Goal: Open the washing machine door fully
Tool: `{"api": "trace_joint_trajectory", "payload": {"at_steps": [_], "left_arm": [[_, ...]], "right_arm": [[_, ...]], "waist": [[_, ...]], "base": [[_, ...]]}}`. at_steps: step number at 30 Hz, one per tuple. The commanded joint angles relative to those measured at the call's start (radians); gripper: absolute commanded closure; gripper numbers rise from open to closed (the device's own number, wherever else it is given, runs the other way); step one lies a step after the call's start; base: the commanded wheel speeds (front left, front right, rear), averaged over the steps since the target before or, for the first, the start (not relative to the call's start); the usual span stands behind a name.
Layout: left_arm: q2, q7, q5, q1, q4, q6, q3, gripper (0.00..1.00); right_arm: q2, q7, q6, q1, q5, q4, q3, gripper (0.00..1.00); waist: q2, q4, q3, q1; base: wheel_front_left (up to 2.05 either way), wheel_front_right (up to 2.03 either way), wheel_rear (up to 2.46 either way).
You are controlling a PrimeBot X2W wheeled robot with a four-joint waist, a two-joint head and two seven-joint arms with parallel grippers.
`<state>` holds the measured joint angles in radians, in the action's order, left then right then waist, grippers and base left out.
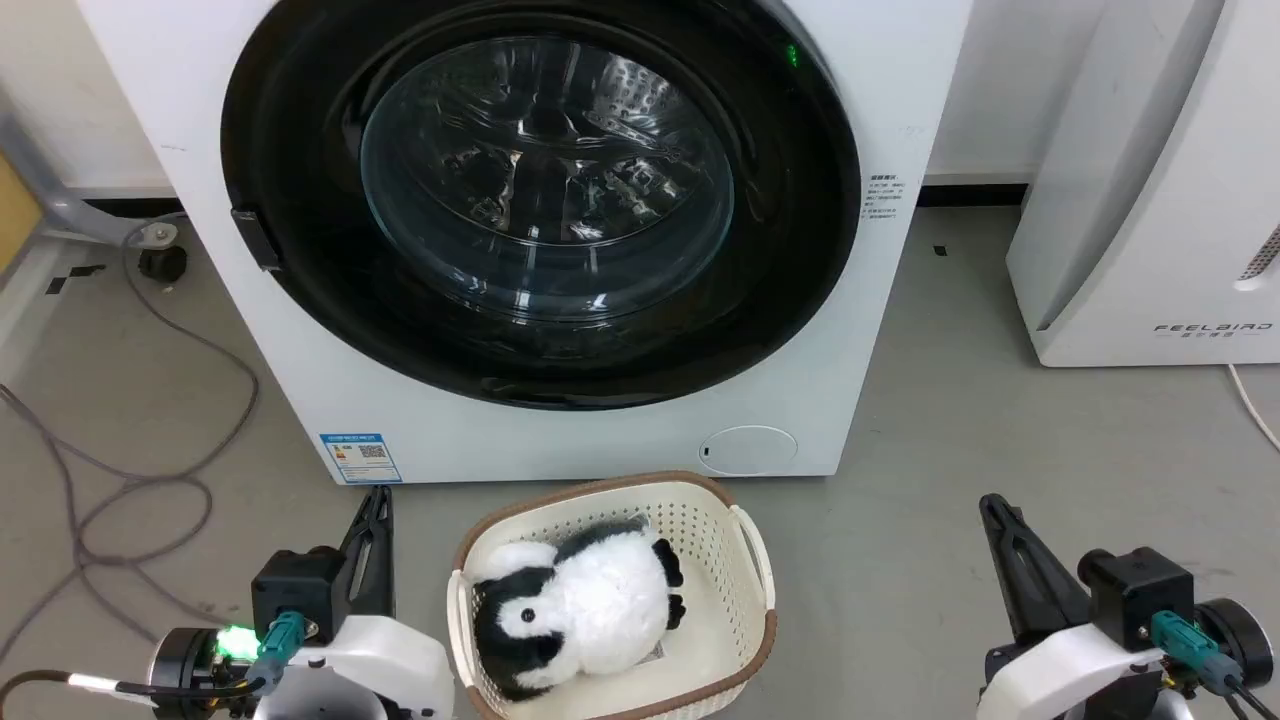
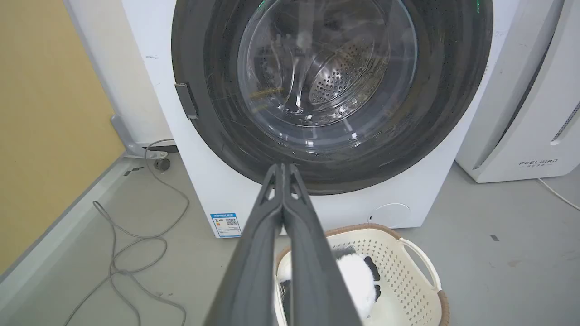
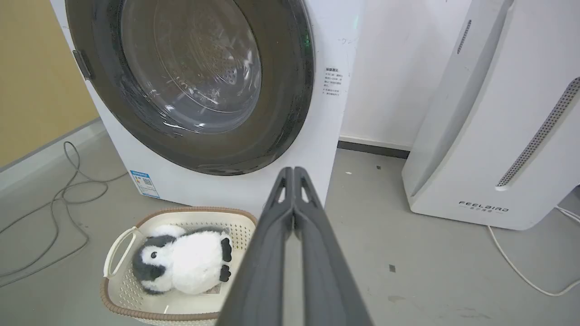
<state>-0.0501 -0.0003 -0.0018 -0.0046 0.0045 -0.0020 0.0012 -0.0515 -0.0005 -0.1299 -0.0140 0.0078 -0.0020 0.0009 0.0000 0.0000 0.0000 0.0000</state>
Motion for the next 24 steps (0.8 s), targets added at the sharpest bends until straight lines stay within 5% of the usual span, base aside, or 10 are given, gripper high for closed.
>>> {"api": "trace_joint_trajectory", "payload": {"at_steps": [1,21,22,24], "left_arm": [[0.0,0.0,0.002,0.005,-0.005,0.002,-0.001,1.0],[0.0,0.0,0.002,0.005,-0.005,0.002,-0.001,1.0],[0.0,0.0,0.0,0.0,0.0,0.0,0.0,0.0],[0.0,-0.004,-0.002,0.0,0.001,0.002,-0.001,0.0]], "right_arm": [[0.001,0.0,-0.001,0.014,-0.008,0.002,-0.001,1.0],[0.001,0.0,-0.001,0.014,-0.008,0.002,-0.001,1.0],[0.0,0.0,0.0,0.0,0.0,0.0,0.0,0.0],[0.0,-0.004,0.0,-0.001,0.004,0.0,-0.003,0.0]], "waist": [[0.0,0.0,0.0,0.0],[0.0,0.0,0.0,0.0],[0.0,0.0,0.0,0.0],[0.0,0.0,0.0,0.0]], "base": [[0.0,0.0,0.0],[0.0,0.0,0.0],[0.0,0.0,0.0],[0.0,0.0,0.0]]}}
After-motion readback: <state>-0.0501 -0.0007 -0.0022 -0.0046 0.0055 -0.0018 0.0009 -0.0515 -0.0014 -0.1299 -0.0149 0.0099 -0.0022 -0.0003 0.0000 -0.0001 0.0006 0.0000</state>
